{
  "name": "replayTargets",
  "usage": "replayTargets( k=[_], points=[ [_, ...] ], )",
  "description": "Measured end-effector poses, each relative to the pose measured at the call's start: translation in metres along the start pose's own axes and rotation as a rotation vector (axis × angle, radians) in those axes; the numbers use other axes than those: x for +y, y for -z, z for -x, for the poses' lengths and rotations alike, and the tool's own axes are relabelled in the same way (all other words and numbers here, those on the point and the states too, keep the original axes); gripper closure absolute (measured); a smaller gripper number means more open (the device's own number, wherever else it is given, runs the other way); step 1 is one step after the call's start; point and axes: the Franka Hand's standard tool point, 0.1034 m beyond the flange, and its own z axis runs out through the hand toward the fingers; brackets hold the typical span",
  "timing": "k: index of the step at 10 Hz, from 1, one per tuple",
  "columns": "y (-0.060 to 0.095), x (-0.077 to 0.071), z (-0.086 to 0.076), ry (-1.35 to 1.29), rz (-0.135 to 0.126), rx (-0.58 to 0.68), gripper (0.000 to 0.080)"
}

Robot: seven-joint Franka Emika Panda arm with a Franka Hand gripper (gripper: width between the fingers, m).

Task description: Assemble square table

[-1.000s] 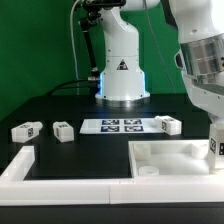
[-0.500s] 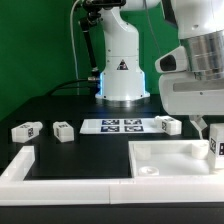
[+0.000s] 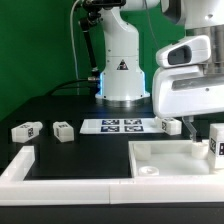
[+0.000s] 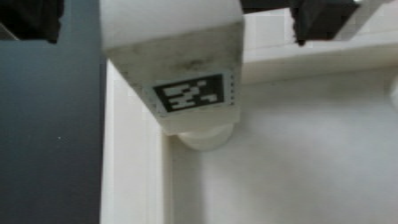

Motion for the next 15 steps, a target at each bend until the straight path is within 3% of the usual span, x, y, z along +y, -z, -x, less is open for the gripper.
replayTargets(
  k=[1, 3, 4, 5, 8, 13, 15],
  points=[
    [-0.0001, 0.0000, 0.0001, -0.017, 0.001, 0.000, 0.0150],
    [-0.0003, -0.0008, 0.0003, -0.085, -0.001, -0.001, 0.0388],
    [-0.0005, -0.0007, 0.0004, -0.129, 0.000, -0.001, 0.0388],
    [-0.0007, 0.0021, 0.0002, -0.212, 0.003, -0.001, 0.0508],
    [-0.0011, 0.0029, 0.0009, -0.496, 0.006, 0.000, 0.0508],
    [-0.0037, -0.0004, 0.0050, -1.393, -0.101, -0.081, 0.0508],
    [-0.0035, -0.0022, 0.0053, -1.410, -0.103, -0.080, 0.0484]
  ],
)
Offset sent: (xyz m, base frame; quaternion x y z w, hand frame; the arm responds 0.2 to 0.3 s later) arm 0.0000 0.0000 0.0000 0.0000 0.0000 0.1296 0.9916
